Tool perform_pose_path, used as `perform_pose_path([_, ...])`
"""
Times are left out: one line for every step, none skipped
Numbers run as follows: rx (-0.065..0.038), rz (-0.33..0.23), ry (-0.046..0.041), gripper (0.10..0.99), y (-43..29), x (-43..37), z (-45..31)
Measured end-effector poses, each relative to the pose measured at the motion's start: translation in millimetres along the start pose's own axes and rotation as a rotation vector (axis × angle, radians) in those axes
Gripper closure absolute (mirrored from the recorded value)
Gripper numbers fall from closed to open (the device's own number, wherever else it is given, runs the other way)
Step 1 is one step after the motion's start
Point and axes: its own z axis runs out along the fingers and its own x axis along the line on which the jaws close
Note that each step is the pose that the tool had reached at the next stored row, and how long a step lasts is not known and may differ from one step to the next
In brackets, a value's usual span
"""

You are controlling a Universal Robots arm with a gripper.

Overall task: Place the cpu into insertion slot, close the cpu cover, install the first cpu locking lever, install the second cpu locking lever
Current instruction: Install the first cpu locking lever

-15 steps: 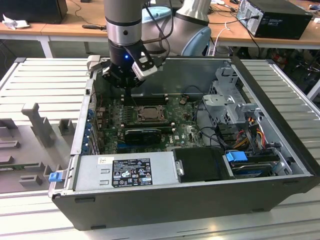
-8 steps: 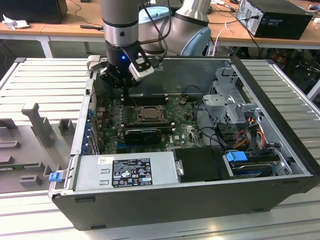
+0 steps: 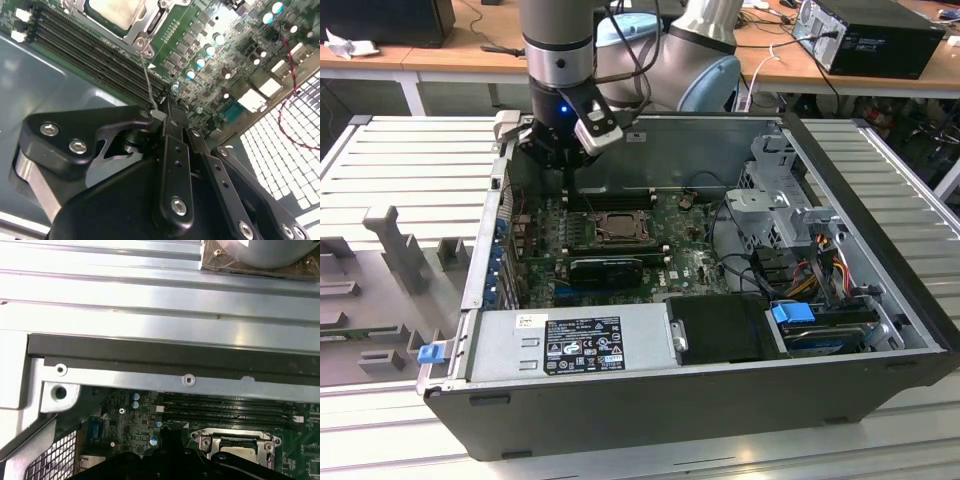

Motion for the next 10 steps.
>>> perform_pose_path([0.0,0.0,0.0001,0.98,0.0,-0.4,0.2])
perform_pose_path([0.0,0.0,0.0001,0.98,0.0,-0.5,0.3])
perform_pose_path([0.0,0.0,0.0001,0.98,-0.1,-0.7,0.5])
perform_pose_path([0.0,0.0,0.0,0.98,-0.1,-1.1,0.6])
perform_pose_path([0.0,0.0,0.0001,0.98,-0.2,-2.1,0.7])
perform_pose_path([0.0,0.0,0.0001,0.98,-0.3,-3.5,0.8])
perform_pose_path([0.0,0.0,0.0001,0.98,-0.4,-4.4,0.9])
perform_pose_path([0.0,0.0,0.0001,0.98,-0.5,-6.0,1.0])
perform_pose_path([0.0,0.0,0.0,0.98,-0.5,-6.7,1.1])
perform_pose_path([0.0,0.0,0.0,0.98,-0.7,-8.6,1.1])
